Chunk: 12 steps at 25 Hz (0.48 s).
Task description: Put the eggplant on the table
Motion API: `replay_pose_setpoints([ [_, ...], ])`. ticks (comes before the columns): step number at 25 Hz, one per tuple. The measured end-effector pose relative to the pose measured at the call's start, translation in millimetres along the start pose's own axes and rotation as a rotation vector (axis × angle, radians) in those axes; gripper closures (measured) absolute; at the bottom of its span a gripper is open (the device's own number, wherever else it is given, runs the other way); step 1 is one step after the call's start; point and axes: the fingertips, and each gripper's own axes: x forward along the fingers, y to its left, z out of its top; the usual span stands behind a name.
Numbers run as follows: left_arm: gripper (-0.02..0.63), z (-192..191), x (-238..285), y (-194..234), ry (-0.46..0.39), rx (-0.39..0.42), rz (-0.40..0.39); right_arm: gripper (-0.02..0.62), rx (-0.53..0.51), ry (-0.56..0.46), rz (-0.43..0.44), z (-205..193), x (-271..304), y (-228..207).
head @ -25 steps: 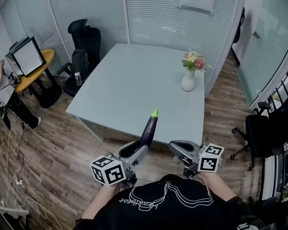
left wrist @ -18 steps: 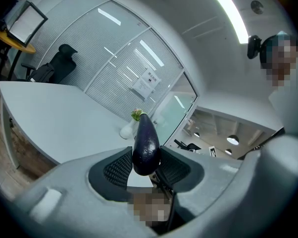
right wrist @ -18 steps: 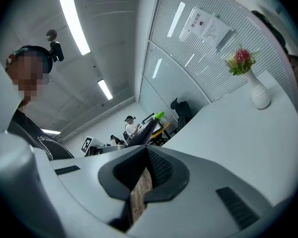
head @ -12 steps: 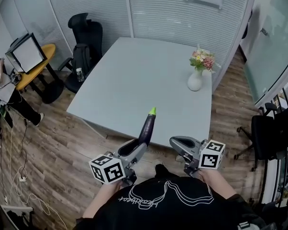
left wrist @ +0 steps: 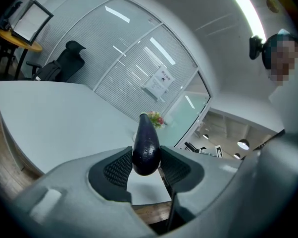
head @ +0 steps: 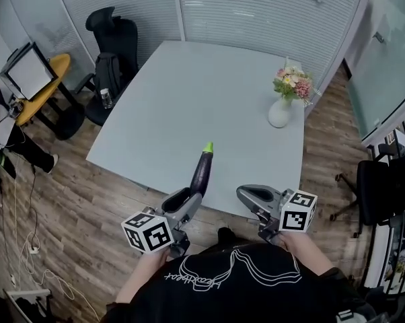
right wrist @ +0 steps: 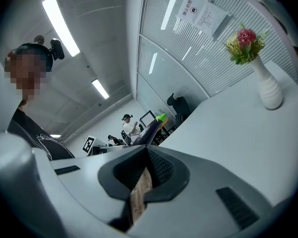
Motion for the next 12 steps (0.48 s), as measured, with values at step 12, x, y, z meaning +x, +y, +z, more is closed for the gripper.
replay_pose_setpoints([
  [12, 0.422, 8.0, 58.3, 53.9, 0.051, -0.006, 0.057, 0.589, 0.069, 0.047, -0.051, 5.2, 17.0, -65.0],
])
